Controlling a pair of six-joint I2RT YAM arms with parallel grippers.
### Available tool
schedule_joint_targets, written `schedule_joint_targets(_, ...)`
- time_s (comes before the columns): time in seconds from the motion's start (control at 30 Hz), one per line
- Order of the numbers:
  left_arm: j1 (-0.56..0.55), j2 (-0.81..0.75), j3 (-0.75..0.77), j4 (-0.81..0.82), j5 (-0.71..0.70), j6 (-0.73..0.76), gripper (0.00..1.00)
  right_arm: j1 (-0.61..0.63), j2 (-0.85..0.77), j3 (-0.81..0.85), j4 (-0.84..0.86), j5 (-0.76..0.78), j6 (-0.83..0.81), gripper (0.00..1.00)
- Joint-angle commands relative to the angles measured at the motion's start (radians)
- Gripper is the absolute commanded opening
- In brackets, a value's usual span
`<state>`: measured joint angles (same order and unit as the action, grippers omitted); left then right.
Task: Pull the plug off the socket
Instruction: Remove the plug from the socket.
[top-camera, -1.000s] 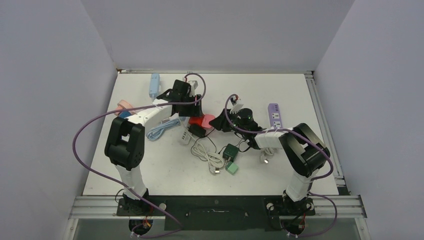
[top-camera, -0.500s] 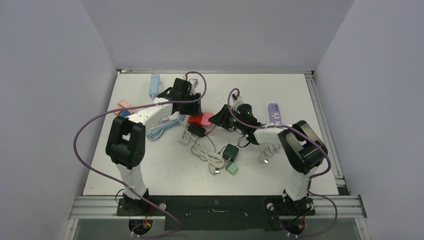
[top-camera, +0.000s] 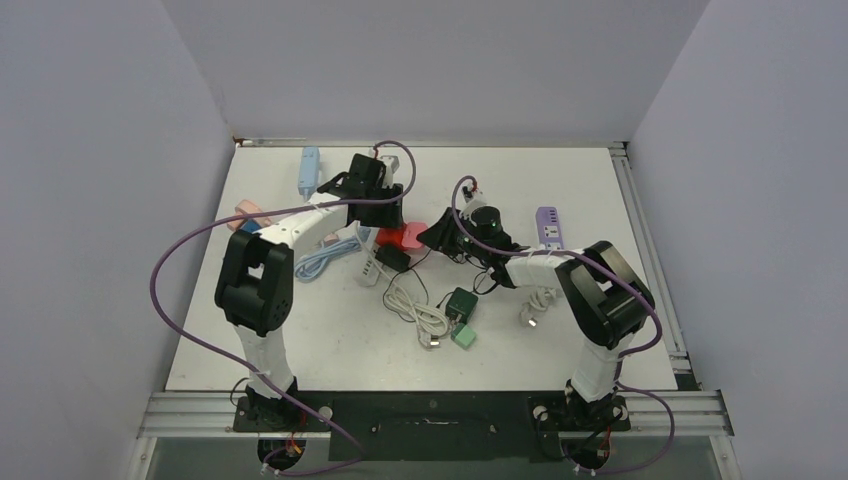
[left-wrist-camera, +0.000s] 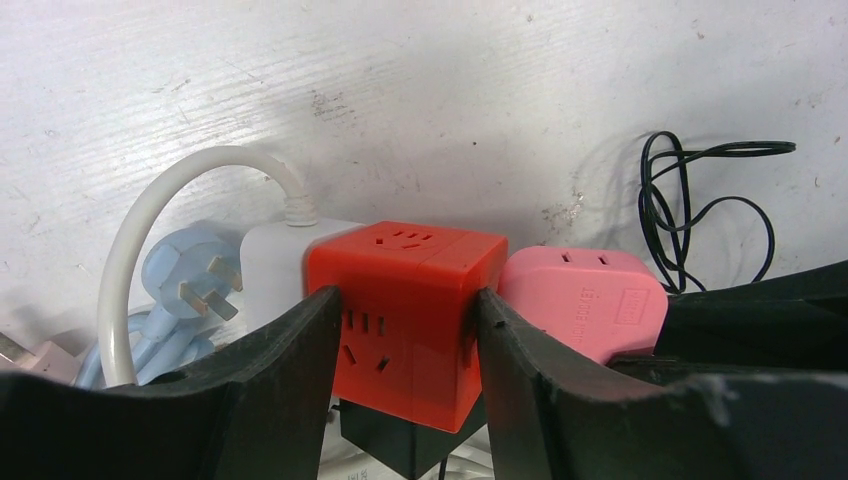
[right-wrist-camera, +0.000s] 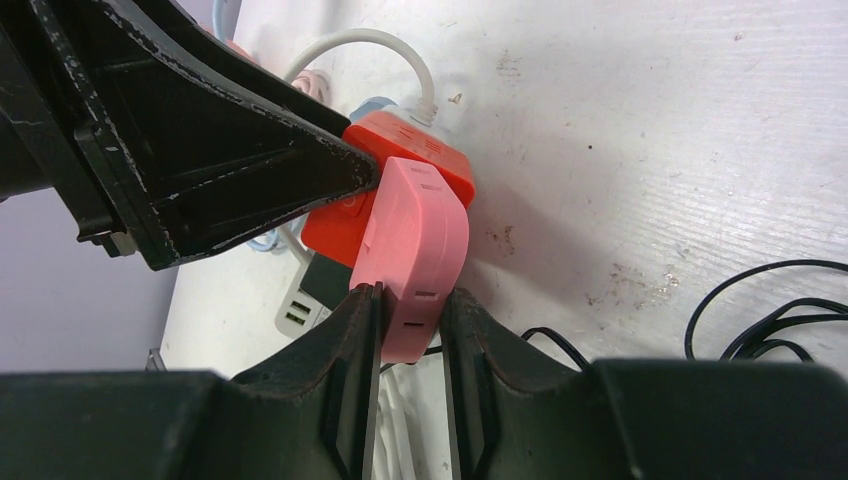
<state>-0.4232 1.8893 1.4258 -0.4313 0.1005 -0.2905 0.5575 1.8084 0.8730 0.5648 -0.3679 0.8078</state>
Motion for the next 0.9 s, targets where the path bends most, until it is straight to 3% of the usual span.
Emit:
schedule_joint_targets(0.0,0.014,0.066,-0.001,-0.066,-0.108,0.039,0.46,0.002,0.029,-0.024,-0.056,0.079,-0.087,0.05)
schedule_joint_targets(0.37,0.010,0.070,0.001,-0.065,-0.101,0.036,0.43,0.004,-0.007,0.088,-0.159,0.090,0.000,0.05)
schedule_joint_targets(0.87,0.001,0.076,0.004,-0.069,-0.101,0.036,0.43,0.097,0.002,0.258,-0.337,0.265,0.011,0.05)
